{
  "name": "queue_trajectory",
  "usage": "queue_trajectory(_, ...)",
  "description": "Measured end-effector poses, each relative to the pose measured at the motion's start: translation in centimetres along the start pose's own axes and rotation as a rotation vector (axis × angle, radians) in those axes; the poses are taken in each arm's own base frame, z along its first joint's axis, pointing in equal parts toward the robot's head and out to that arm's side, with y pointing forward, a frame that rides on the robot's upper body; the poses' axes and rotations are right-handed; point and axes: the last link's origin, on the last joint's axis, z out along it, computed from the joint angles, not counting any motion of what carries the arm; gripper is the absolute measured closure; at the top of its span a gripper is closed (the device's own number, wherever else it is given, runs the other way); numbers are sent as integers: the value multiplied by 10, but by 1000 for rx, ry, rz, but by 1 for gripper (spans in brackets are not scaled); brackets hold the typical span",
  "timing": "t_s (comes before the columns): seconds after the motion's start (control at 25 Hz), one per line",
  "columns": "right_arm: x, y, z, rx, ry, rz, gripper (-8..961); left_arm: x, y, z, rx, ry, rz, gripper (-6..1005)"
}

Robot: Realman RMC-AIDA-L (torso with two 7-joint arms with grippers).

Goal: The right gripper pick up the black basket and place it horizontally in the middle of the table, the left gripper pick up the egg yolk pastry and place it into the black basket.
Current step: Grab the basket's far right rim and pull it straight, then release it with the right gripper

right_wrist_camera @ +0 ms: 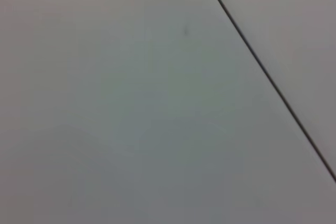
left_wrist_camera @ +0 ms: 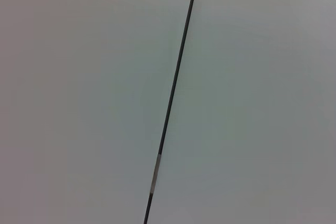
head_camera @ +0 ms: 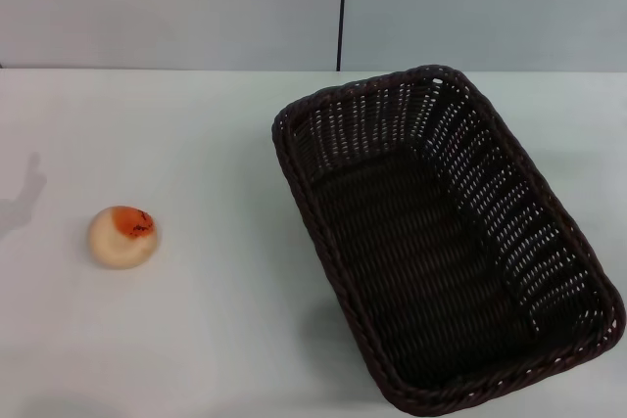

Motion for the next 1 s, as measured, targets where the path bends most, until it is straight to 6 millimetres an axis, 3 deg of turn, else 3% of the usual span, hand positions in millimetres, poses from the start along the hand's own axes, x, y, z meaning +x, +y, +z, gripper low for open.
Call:
queue_trajectory(0.56, -6, 0, 0, -58, 21, 19, 153, 6, 0, 15, -8, 27, 8, 184)
queue_trajectory(0.84, -17, -1, 13, -231, 175, 88, 158, 4, -1, 16, -1, 16, 7, 184)
queue_trajectory(1.0, -30, -2, 37, -309, 361, 111, 161, 4, -2, 18, 5, 5, 10, 184)
